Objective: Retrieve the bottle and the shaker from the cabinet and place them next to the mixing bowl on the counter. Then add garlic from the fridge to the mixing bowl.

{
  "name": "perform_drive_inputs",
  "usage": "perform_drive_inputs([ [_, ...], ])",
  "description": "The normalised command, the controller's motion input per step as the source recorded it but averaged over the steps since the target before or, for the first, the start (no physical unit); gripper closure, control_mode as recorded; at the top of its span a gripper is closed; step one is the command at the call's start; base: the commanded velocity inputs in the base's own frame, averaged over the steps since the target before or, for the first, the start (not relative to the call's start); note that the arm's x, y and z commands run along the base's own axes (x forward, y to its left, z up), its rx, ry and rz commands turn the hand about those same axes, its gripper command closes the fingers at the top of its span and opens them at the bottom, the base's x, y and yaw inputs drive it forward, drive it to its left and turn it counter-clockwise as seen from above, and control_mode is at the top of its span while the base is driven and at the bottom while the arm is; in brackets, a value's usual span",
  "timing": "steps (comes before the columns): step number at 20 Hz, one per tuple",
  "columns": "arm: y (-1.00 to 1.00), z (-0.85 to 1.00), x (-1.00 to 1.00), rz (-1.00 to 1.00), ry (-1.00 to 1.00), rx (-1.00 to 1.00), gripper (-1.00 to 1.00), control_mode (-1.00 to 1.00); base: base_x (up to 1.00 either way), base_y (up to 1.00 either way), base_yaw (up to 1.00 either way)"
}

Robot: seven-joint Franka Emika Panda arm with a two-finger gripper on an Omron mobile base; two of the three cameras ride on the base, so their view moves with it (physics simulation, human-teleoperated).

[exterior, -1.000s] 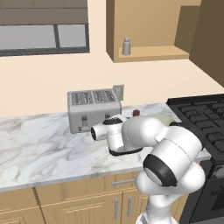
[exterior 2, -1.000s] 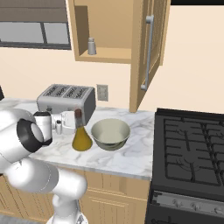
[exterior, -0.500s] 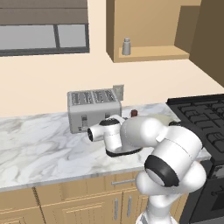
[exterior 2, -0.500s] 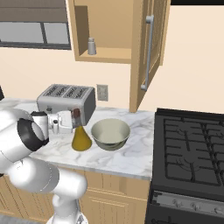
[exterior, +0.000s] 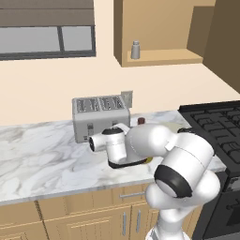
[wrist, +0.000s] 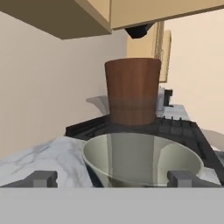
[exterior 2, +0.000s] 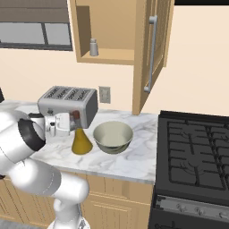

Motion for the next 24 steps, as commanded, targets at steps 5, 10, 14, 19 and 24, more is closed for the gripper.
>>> perform_drive_inputs([
  [5, 0.02, 0.00, -0.09, -0.03, 0.00, 0.02, -1.00, -1.00, 0.00, 0.00, 0.00],
  [10, 0.06, 0.00, -0.05, 0.00, 0.00, 0.03, -1.00, -1.00, 0.00, 0.00, 0.00],
  [14, 0.08, 0.00, 0.00, 0.00, 0.01, 0.06, -1.00, -1.00, 0.00, 0.00, 0.00],
  [19, 0.13, 0.17, 0.00, 0.00, 0.04, 0.12, -1.00, -1.00, 0.00, 0.00, 0.00],
  [24, 0.04, 0.69, 0.00, 0.00, 0.19, 0.33, -1.00, -1.00, 0.00, 0.00, 0.00],
])
